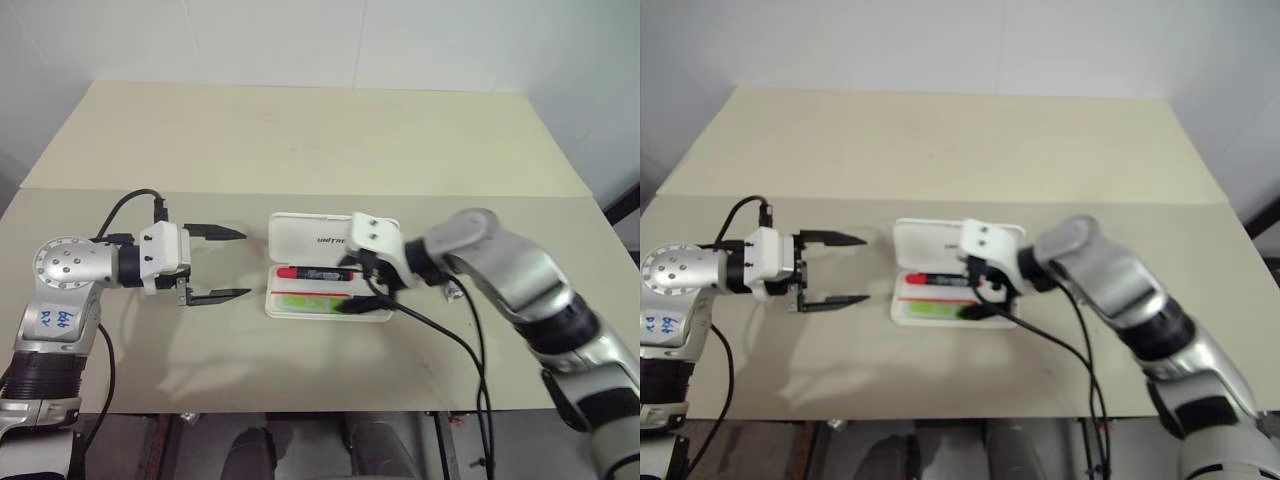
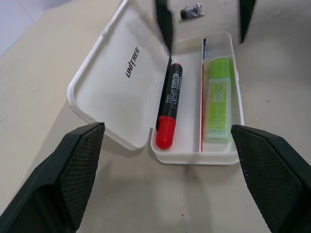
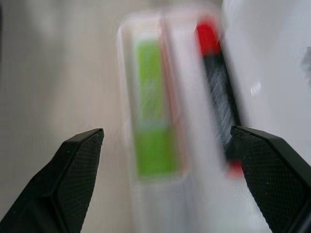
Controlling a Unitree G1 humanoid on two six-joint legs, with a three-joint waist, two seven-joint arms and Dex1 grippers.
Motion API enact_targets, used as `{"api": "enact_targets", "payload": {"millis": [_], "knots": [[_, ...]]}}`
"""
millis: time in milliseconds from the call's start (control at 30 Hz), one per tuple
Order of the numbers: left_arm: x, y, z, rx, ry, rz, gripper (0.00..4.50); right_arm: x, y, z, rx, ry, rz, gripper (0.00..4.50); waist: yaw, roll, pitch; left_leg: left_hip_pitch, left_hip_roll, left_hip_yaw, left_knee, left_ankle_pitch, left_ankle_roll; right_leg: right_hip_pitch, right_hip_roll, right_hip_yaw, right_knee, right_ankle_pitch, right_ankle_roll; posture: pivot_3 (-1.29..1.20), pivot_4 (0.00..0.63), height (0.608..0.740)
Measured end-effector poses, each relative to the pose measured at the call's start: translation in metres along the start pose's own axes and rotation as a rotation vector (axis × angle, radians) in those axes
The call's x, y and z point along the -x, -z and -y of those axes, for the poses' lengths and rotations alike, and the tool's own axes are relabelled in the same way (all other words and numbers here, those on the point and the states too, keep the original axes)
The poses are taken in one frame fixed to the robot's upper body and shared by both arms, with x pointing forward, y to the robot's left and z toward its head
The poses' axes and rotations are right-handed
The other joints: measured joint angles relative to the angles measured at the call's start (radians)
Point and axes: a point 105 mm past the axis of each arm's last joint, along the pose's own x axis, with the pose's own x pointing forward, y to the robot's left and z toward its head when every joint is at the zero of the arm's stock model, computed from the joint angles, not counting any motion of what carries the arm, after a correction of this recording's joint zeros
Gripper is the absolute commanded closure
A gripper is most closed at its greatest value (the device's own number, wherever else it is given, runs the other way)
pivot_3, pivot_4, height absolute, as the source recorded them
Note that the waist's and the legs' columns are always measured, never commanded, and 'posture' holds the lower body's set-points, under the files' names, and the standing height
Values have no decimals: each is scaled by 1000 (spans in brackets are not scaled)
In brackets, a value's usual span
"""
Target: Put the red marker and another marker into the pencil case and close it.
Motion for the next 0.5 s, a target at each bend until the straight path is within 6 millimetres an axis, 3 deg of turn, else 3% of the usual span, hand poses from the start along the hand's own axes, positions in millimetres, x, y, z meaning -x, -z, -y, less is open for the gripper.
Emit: {"api": "enact_targets", "payload": {"millis": [200, 500], "knots": [[-10, 0, -2, 5, 37, 27, 0, 36, 33, 2, -214, 137, -37, 34, 8, 0, 0, 1, 0, 0, 0, 0, 0, 0, 1, 0, 1, -1, -1, 0, 150, 740], [-21, -2, -7, -4, 87, 64, 0, 87, 75, 35, -561, 545, -75, 34, 9, 0, 0, 1, -1, 2, 2, 0, 0, 0, 0, 3, 0, -1, -3, 0, 150, 740]]}}
